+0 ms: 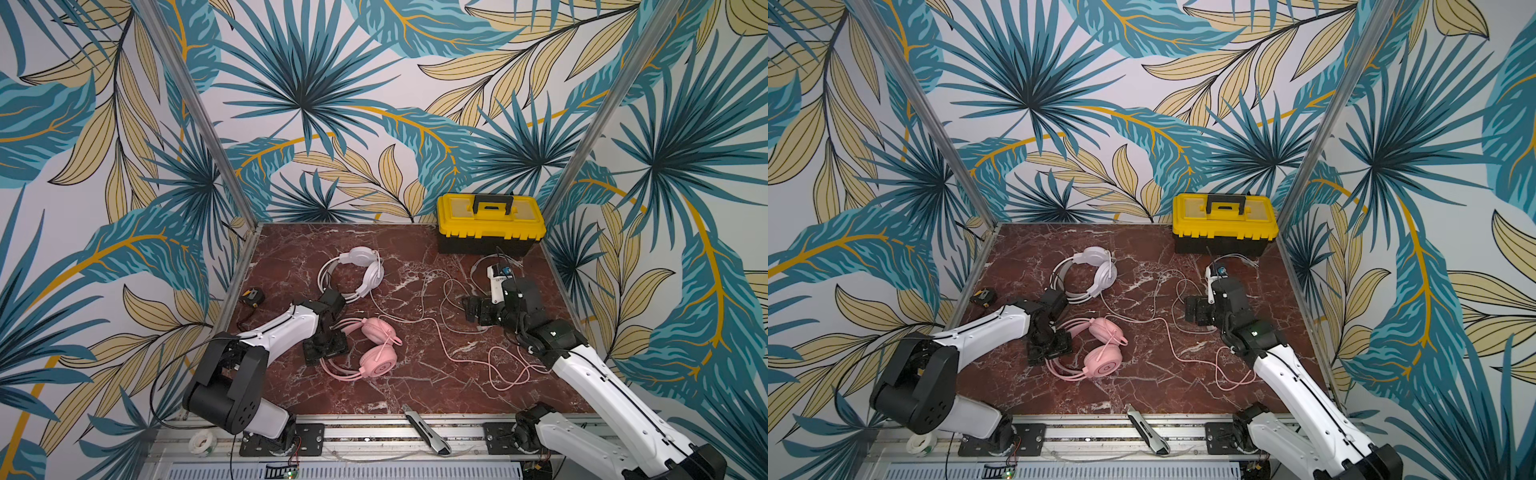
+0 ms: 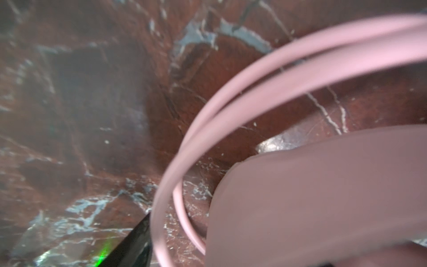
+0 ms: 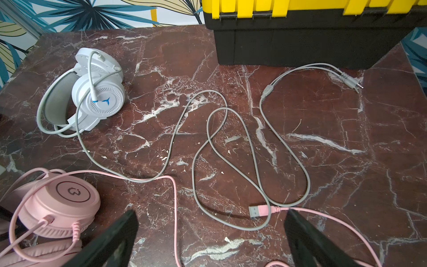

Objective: Wrap the headphones
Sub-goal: 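Grasp the pink headset headband with the left gripper while the right hovers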

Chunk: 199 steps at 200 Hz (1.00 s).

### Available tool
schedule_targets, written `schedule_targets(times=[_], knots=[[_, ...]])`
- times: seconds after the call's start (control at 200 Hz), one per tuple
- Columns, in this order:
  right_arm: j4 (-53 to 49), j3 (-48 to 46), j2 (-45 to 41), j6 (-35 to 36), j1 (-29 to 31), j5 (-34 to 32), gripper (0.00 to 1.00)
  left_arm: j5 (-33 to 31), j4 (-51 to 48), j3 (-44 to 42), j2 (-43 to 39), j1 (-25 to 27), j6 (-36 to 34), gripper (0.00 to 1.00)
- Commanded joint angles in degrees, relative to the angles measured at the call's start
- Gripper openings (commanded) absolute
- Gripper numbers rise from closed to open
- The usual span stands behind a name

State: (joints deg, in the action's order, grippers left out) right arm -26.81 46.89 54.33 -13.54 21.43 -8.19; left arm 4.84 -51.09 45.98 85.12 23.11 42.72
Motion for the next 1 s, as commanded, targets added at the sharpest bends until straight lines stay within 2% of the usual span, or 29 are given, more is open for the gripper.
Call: schedule_targets(times=[0.0,0.28,0.325,0.471,0.746,0.781,0.991], knots=[[0.6,-1.5,-0.8,-0.7,0.3,-1.4,1.0,-2.8,0.3,-2.1,0.0,1.8,4.2,0.74],[0.4,-1.1,-2.0,-0.5,0.4,-1.9,1.0,-7.7,0.2,-2.1,-1.9,2.3,6.6,0.66],[0.4,-1.1,-2.4,-0.6,0.4,-1.6,1.0,-10.1,0.2,-2.0,-2.0,2.3,6.7,0.64],[0.2,-1.7,-3.4,-0.8,0.3,-1.8,1.0,-10.5,0.3,-1.5,-0.7,2.3,6.5,0.56],[0.1,-1.9,-3.1,-0.3,0.4,-2.2,1.0,-8.5,0.6,-1.5,-0.7,2.5,7.3,0.55],[0.3,-1.9,-2.9,-0.3,0.4,-2.2,1.0,-6.6,0.6,-1.5,-0.7,2.5,7.2,0.56],[0.8,-0.6,-0.6,0.1,0.4,-0.9,1.0,-2.9,0.4,-1.8,-0.7,2.8,7.2,0.65]])
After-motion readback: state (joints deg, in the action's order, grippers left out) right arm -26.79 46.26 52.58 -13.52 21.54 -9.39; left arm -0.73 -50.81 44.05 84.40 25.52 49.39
